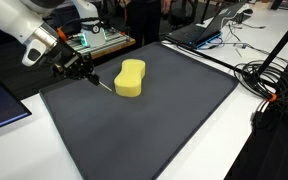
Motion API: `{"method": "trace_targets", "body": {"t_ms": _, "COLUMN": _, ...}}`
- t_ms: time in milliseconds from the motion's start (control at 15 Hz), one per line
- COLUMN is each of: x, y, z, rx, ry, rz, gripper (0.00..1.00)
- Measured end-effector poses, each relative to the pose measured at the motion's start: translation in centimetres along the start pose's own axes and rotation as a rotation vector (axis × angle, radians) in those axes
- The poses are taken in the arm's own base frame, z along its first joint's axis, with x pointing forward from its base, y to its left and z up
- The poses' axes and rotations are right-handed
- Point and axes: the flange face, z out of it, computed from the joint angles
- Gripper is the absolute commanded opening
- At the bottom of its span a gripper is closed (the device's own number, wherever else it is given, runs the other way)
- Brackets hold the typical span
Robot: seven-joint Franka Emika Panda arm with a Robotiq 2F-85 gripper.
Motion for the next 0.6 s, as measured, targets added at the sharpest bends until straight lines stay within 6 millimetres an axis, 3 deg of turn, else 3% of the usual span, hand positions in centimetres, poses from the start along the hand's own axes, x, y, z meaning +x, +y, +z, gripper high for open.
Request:
{"method": "trace_targets", "body": {"t_ms": 333, "x": -5.9, "y": 2.1, "z": -2.0, "rx": 0.027, "ry": 0.110, "rz": 0.066, "gripper": 0.03}}
{"method": "trace_targets", "body": {"t_ms": 600, "x": -10.4, "y": 2.3, "z": -3.5, "rx": 0.058, "ry": 0.209, "rz": 0.108, "gripper": 0.03}}
